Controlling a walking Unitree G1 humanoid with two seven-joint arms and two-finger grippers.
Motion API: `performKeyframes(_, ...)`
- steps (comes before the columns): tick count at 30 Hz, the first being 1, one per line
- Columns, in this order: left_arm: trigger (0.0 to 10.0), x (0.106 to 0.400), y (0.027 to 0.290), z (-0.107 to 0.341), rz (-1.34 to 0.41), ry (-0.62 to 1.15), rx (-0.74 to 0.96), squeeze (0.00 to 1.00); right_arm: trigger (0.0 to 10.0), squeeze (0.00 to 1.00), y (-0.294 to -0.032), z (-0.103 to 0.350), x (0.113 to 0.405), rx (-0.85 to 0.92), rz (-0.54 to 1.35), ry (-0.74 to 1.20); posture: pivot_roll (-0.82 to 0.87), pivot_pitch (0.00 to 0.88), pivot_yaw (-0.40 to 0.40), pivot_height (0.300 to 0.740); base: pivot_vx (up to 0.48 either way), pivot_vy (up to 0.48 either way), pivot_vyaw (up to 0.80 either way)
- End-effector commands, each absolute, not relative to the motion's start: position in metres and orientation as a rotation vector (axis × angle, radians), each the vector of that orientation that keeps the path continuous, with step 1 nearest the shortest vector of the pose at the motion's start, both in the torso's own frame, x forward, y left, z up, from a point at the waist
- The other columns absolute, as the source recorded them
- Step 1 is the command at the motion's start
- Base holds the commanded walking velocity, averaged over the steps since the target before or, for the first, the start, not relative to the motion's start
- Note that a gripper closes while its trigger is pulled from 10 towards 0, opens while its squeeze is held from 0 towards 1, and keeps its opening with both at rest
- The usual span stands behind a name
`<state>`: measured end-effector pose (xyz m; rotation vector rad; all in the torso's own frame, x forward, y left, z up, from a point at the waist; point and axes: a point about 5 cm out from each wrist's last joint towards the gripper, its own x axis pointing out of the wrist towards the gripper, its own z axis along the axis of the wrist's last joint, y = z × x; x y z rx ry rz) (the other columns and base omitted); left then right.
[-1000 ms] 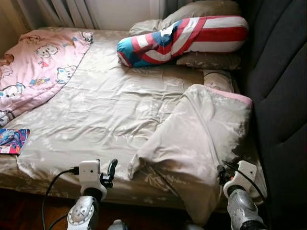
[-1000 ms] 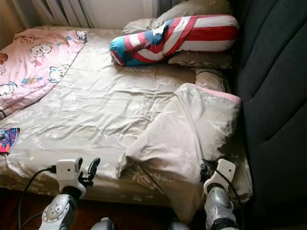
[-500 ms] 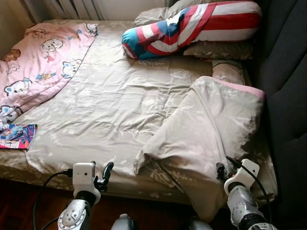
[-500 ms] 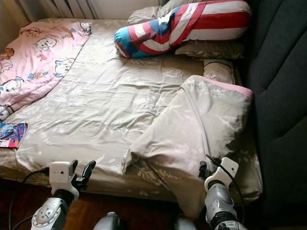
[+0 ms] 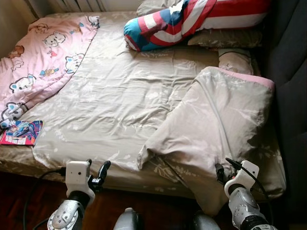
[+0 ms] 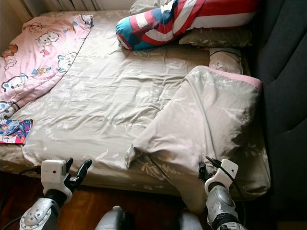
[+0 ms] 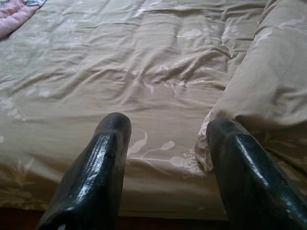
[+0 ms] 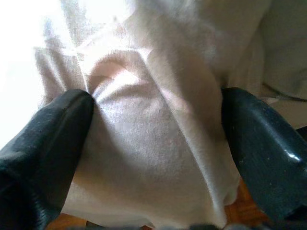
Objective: Clean up the room
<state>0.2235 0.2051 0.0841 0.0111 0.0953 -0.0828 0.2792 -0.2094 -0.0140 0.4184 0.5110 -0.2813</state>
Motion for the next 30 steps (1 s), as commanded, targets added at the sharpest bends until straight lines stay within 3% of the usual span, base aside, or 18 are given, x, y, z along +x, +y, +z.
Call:
performKeyframes(1,10.0,0.219,0.21,0.086,-0.08,0.115,0.03,0.0,10.0,0.0,-0.191,-0.032,0.264,0.446,-0.214,0.611,0.13,0.329,0.123,0.675,0.0,0.0,0.0)
performKeyframes(6,10.0,0.219,0.211,0.091,-0.056,0.103,0.037,0.0,10.0,0.0,-0.18,-0.033,0.264,0.461,-0.16,0.605,0.14,0.357,0.125,0.675,0.0,0.0,0.0)
performKeyframes(7,10.0,0.219,0.211,0.091,-0.056,0.104,0.036,0.0,5.4,0.0,-0.178,-0.033,0.264,0.465,-0.149,0.606,0.14,0.357,0.125,0.675,0.0,0.0,0.0)
performKeyframes(8,10.0,0.218,0.21,0.092,-0.057,0.104,0.035,0.0,0.0,0.0,-0.178,-0.033,0.263,0.463,-0.148,0.607,0.14,0.364,0.127,0.675,0.0,0.0,0.0)
performKeyframes(30,10.0,0.218,0.209,0.093,-0.05,0.133,0.028,0.0,0.0,0.0,-0.172,-0.033,0.264,0.445,-0.139,0.61,0.12,0.371,0.12,0.675,0.0,0.0,0.0)
